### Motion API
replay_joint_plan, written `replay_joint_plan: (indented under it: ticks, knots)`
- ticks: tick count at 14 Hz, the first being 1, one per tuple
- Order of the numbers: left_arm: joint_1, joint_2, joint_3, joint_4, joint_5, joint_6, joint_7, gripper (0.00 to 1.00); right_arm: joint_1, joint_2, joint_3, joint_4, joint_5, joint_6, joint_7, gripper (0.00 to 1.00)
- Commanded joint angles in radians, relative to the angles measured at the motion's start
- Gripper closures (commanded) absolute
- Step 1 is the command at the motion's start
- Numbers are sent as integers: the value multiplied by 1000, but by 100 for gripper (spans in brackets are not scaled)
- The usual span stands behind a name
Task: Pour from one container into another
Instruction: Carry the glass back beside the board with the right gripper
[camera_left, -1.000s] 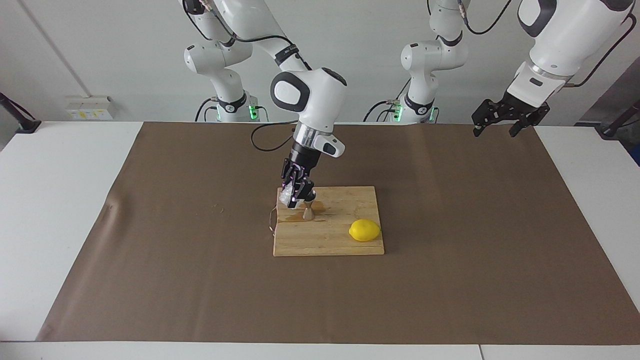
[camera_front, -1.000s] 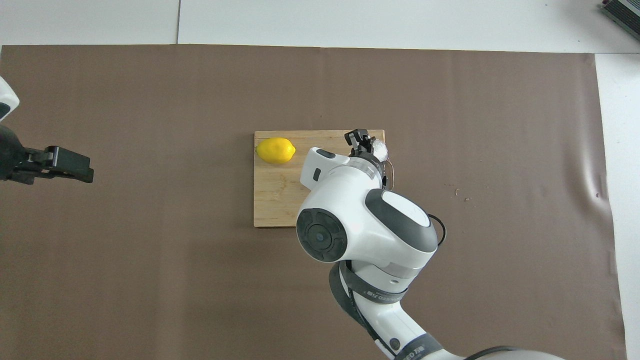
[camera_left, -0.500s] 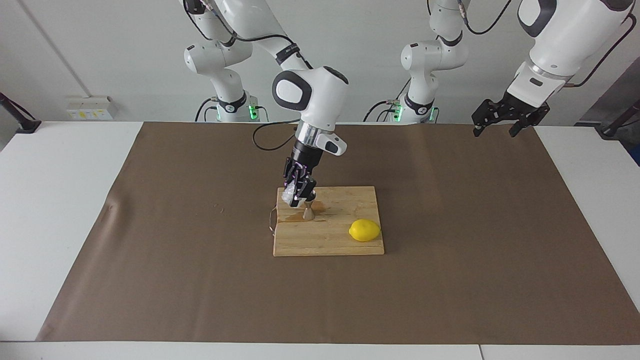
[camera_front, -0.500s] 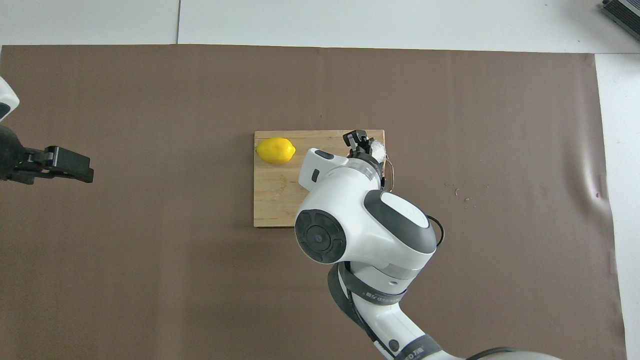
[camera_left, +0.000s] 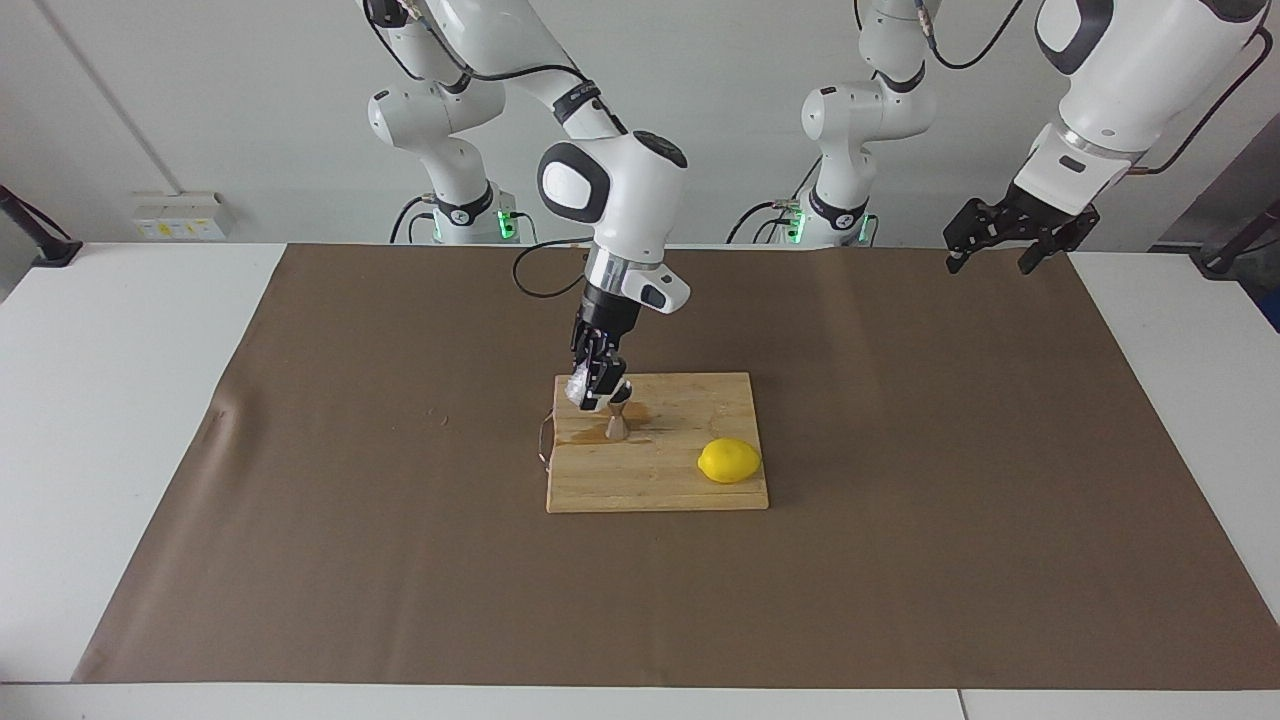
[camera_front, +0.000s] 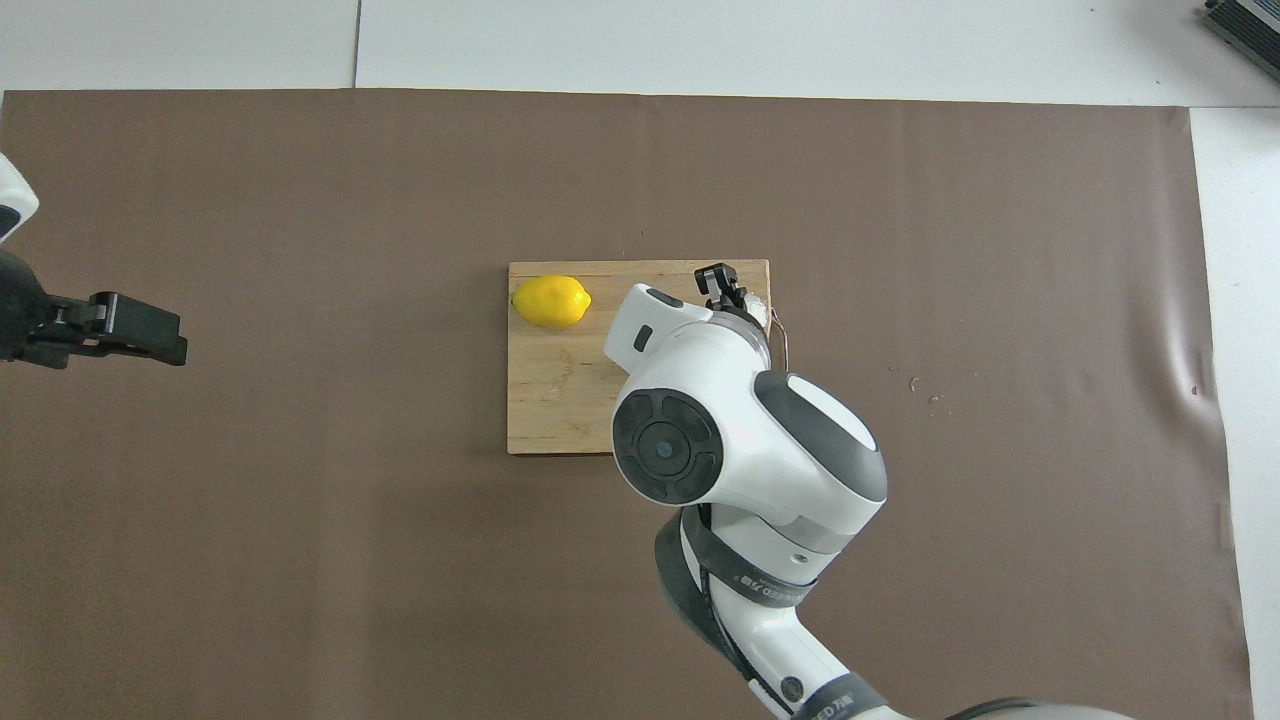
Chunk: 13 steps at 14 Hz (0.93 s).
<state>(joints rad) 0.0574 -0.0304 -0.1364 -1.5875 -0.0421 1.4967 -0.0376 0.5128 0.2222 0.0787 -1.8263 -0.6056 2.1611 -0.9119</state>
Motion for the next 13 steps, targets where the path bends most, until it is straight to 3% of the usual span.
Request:
replay_joint_plan:
  ticks: [1, 5, 10, 13]
  knots:
    - [1, -31, 4, -31, -9, -3, -8, 0, -54, -21, 9, 11, 87, 11, -68, 99]
    - [1, -31, 3, -31, -9, -3, -8, 0, -131, -23, 7, 15, 254, 13, -134, 99]
    - [1, -31, 3, -31, -9, -3, -8, 0, -227, -30, 7, -4, 377, -10, -183, 100]
    - [1, -31, 3, -31, -9, -3, -8, 0, -324, -38, 7, -57, 518, 2, -306, 100]
